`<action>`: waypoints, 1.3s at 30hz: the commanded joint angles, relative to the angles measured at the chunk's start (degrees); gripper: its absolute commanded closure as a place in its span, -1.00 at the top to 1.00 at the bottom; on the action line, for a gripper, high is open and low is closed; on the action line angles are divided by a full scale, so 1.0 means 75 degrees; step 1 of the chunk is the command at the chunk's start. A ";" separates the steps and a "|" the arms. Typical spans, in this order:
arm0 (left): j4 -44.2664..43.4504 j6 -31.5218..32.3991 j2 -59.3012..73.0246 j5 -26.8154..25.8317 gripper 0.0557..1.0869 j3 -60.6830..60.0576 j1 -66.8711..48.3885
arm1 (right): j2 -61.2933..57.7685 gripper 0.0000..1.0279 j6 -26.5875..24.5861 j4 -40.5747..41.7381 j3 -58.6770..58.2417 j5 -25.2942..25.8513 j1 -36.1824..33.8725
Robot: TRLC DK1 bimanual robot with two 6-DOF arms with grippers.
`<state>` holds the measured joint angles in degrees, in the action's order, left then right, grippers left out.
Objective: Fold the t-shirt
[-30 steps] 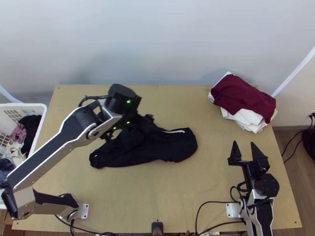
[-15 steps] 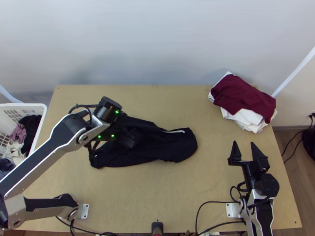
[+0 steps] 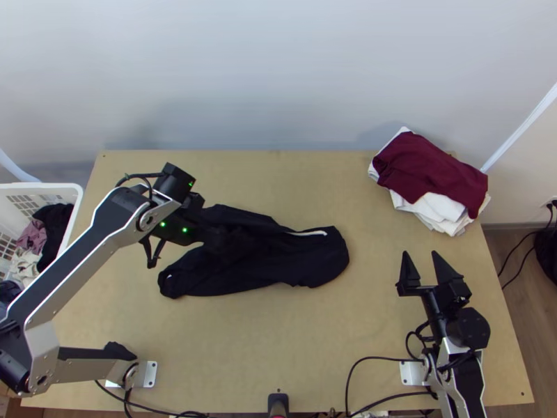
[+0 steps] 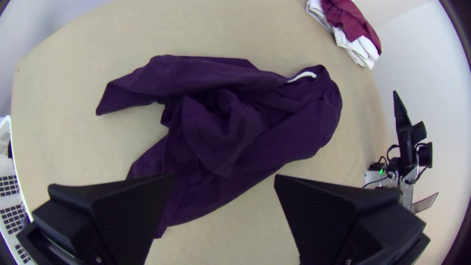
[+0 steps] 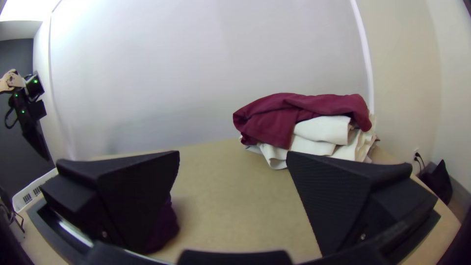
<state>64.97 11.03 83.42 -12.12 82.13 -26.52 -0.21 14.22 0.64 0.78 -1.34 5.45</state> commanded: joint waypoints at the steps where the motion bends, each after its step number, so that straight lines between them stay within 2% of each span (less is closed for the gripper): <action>1: -0.0026 -0.0052 0.0069 -0.0388 0.92 -0.0333 0.0267 | 0.0039 0.91 0.0261 -0.0156 -0.0045 0.0003 0.0433; 4: -0.0061 -0.0041 0.0069 -0.0822 0.92 -0.0579 0.0513 | 0.0039 0.91 0.0249 -0.0191 -0.0033 0.0179 0.1054; 7: -0.0553 -0.0052 -0.0130 -0.1267 0.92 -0.1118 0.0865 | 0.0051 0.91 0.0249 -0.0180 -0.0033 0.0296 0.1031; 10: -0.1127 -0.0111 -0.0388 -0.1255 0.92 -0.1634 0.1087 | 0.0051 0.91 0.0249 -0.0156 0.0061 0.0308 0.0632; 16: -0.1655 -0.0275 -0.0505 -0.1267 0.92 -0.2079 0.1474 | -0.0277 0.91 -0.0396 -0.0004 0.0729 0.0308 0.0527; 19: -0.1889 -0.0275 -0.0517 -0.1325 0.92 -0.2278 0.1579 | -0.1425 0.91 -0.0489 -0.0109 0.1467 0.0296 0.0550; 25: -0.2147 -0.0146 -0.0857 -0.1654 0.92 -0.2595 0.1872 | -0.4355 0.91 -0.0560 -0.1305 0.4068 0.0132 0.1160; 28: -0.2147 -0.0087 -0.1255 -0.1794 0.92 -0.2735 0.2072 | -0.5269 0.91 -0.0947 -0.1844 0.5264 0.0097 0.1933; 33: -0.2135 -0.0005 -0.2075 -0.2134 0.92 -0.3075 0.2493 | -0.7121 0.91 -0.1204 -0.2816 0.7232 -0.0219 0.3011; 39: -0.2135 0.0147 -0.2907 -0.2146 0.92 -0.3497 0.2833 | -0.9066 0.91 -0.1779 -0.3051 0.8908 -0.0336 0.4312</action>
<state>49.04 10.72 64.29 -27.51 58.22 -6.55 -62.63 3.95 -21.61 62.89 -3.25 34.59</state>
